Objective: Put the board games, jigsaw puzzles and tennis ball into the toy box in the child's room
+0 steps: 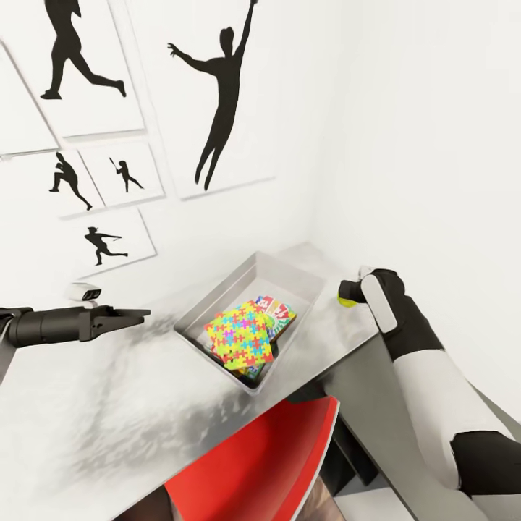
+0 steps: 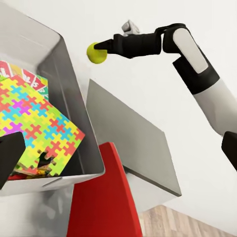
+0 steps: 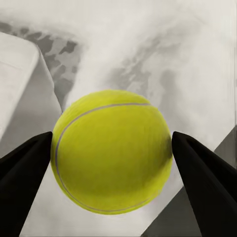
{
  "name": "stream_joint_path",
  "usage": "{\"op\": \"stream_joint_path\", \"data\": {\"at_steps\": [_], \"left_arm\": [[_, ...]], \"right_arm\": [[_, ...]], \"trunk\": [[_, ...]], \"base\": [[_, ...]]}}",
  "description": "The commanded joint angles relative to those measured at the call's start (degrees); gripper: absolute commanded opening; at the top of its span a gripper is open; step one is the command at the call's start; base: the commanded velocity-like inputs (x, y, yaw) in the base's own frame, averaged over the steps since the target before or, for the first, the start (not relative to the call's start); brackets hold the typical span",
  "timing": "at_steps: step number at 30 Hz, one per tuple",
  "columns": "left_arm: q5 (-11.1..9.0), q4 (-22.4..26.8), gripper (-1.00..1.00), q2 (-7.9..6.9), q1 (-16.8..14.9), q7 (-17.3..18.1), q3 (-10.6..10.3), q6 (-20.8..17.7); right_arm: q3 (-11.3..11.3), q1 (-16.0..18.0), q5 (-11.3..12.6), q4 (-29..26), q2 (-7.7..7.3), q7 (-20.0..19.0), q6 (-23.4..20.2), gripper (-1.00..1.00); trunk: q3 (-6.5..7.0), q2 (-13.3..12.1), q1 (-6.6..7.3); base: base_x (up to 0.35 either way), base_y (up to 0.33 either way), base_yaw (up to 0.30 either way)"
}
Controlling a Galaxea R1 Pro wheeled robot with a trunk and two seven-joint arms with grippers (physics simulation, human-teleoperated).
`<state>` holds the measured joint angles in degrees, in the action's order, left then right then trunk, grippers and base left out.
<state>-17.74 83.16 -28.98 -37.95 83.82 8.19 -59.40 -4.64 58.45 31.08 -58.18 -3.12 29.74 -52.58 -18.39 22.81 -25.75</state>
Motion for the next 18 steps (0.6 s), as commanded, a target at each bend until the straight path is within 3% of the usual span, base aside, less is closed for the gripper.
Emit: {"op": "stream_joint_path", "data": {"at_steps": [1,8,18], "left_arm": [[0.02,-0.09,1.0,-0.04,-0.04,0.13,-0.01,-0.6],[0.1,-0.27,1.0,-0.1,-0.02,0.11,0.09,-0.6],[0.15,-0.28,1.0,-0.04,-0.02,0.11,0.16,-0.6]], "right_arm": [[0.51,0.07,0.6,-0.87,-0.06,0.85,-0.62,-1.0],[2.59,0.09,0.63,-10.07,0.58,1.45,-6.7,-1.0],[2.7,0.77,0.66,-12.38,0.4,1.55,-7.42,-1.0]], "trunk": [[-0.01,0.1,-0.04],[0.65,0.1,-0.04],[1.59,0.1,-0.04]], "base": [[0.0,0.0,0.0],[0.0,0.0,0.0],[0.0,0.0,0.0]]}}
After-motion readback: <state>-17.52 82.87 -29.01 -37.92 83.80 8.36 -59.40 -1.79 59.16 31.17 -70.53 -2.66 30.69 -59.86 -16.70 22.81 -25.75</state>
